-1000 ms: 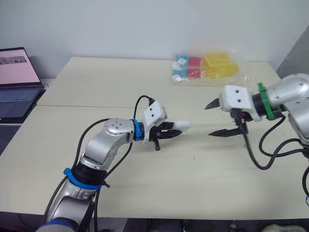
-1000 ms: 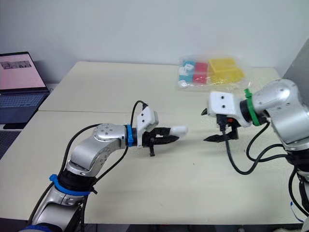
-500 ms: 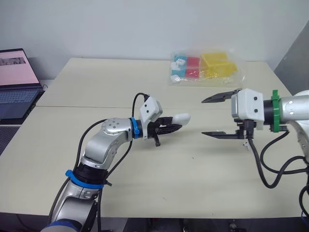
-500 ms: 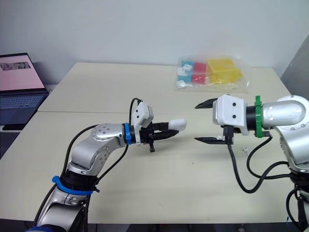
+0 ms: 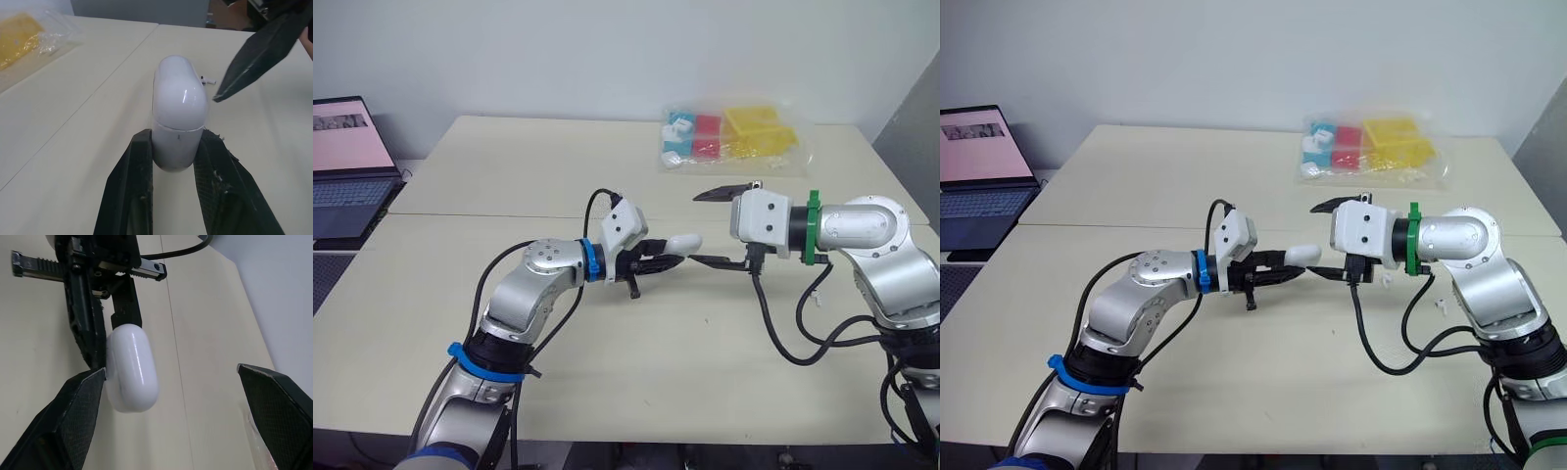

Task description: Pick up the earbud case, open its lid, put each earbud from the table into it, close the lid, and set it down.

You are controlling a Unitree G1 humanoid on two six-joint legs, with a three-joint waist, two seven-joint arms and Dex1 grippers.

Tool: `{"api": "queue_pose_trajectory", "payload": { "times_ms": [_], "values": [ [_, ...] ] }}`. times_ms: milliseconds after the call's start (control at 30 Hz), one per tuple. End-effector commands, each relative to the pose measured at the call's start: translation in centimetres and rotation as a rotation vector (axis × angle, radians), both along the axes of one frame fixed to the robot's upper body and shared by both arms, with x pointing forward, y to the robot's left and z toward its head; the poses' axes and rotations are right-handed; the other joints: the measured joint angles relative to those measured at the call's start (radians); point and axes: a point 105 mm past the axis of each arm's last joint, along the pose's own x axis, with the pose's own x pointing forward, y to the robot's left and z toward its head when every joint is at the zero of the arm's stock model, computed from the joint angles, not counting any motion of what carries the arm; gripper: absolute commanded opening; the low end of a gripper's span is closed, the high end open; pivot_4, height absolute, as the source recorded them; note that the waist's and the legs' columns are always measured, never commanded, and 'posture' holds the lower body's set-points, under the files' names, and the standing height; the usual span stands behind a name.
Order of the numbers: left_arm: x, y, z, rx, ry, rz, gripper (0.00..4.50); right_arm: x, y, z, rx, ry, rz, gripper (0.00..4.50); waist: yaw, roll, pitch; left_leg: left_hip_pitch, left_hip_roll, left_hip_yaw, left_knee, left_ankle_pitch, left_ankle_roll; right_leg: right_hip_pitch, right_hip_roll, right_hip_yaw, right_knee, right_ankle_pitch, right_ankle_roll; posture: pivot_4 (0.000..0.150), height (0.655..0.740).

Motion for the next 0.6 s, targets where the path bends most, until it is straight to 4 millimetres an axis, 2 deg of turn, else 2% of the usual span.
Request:
{"api": "queue_pose_trajectory", "payload": {
  "times_ms": [33,600],
  "values": [
    [-0.8,-0.5,0.9,-0.010,-0.034,-0.038,0.77,0.1,0.3,1.0,0.012,-0.054,0.012,4.50,0.000,0.000,0.000,0.000,0.000,0.000,0.000,0.000,0.000,0.000,0.000,0.000,0.000,0.000,0.000,0.150,0.7400],
    [-1.3,-0.3,0.2,0.039,-0.032,-0.062,0.77,0.4,0.4,2.2,0.062,-0.058,0.003,4.50,0.000,0.000,0.000,0.000,0.000,0.000,0.000,0.000,0.000,0.000,0.000,0.000,0.000,0.000,0.000,0.150,0.7400]
  ]
}}
